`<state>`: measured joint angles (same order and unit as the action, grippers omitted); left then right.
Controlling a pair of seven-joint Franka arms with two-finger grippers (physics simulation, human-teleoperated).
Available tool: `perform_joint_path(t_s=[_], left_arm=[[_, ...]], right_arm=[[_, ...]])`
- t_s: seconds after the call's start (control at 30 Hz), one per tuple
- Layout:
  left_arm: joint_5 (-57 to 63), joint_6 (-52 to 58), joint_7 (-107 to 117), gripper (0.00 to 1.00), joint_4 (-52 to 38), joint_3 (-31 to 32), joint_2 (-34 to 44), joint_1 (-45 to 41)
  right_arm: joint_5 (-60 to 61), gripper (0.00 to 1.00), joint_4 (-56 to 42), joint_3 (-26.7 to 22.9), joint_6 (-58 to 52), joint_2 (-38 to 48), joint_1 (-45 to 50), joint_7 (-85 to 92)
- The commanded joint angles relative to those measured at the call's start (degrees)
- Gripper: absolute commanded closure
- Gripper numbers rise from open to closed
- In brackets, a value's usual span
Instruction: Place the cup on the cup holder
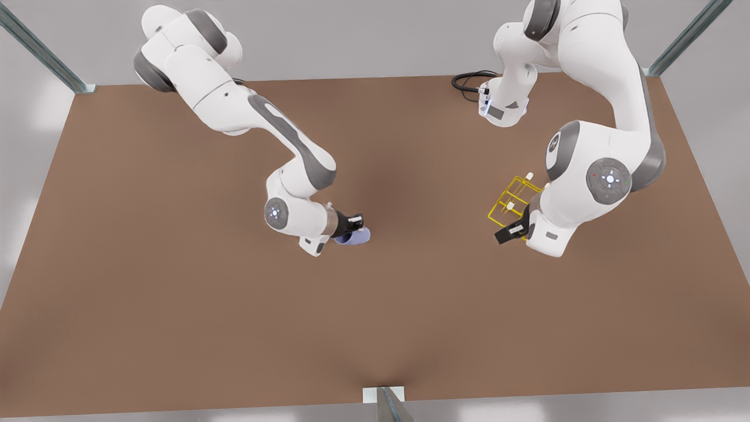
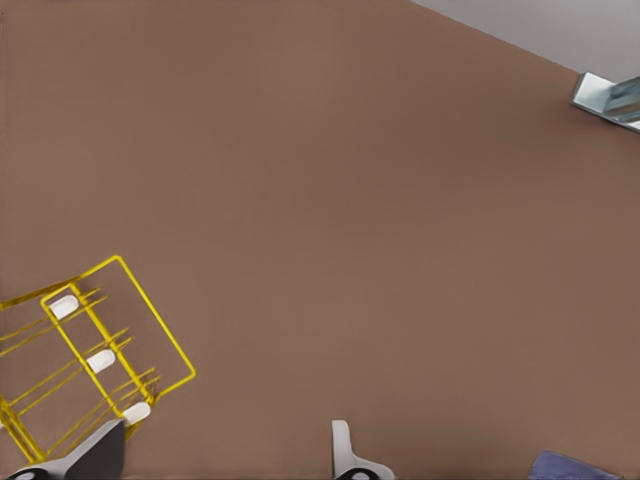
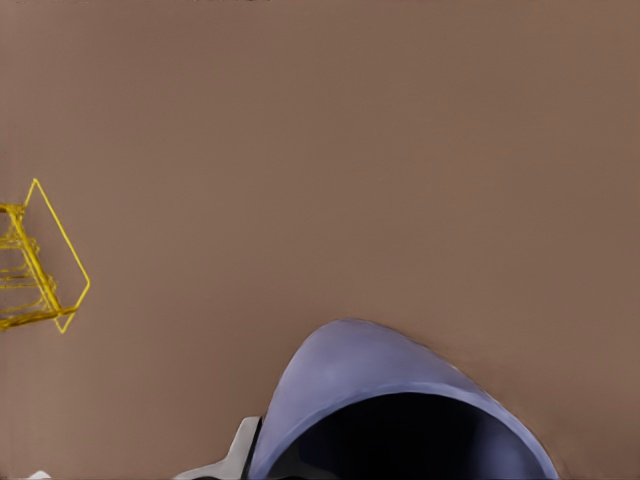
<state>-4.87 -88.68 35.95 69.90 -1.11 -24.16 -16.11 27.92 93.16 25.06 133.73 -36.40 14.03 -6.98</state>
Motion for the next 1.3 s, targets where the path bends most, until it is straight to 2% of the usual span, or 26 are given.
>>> perform_joint_path(t_s=[0.0,0.07,0.2,0.4,0.6,0.7,1.17,1.2,1.27], left_arm=[[0.56,2.81,-5.1,0.0,-0.03,-0.03,0.17,0.03],[0.56,2.9,-5.01,0.0,-0.03,-0.03,0.17,-0.06],[0.65,2.9,-5.01,0.0,-0.03,-0.03,0.08,0.03],[0.65,2.9,-5.1,0.0,0.06,-0.03,0.08,0.03],[0.74,2.98,-5.1,0.0,0.15,-0.12,0.08,0.29],[0.74,2.9,-5.19,0.0,0.15,-0.12,0.08,0.38],[0.74,2.98,-5.19,0.0,0.32,-0.21,0.08,0.47],[0.74,3.25,-5.19,0.0,0.15,-0.21,0.08,0.47],[0.74,3.25,-5.19,0.0,0.23,-0.21,-0.01,0.47]], right_arm=[[4.16,0.79,-5.16,1.31,7.41,-4.9,0.65,-8.75],[4.34,0.79,-17.04,2.72,8.13,-12.2,0.48,-11.39],[4.34,0.79,-27.32,2.72,12.52,-19.15,2.41,-15.43],[5.04,0.79,-29.52,2.8,13.93,-23.1,4.87,-15.43],[5.04,0.79,-34.97,9.75,14.98,-31.1,4.87,-16.22],[5.04,0.79,-34.89,10.71,14.98,-32.25,4.96,-15.87],[2.05,0.79,-36.73,11.15,10.32,-37.25,6.98,-12.1],[2.05,0.0,-36.73,11.33,10.32,-37.69,6.81,-10.16],[2.05,0.0,-36.64,11.51,10.41,-37.61,6.72,-10.25]])
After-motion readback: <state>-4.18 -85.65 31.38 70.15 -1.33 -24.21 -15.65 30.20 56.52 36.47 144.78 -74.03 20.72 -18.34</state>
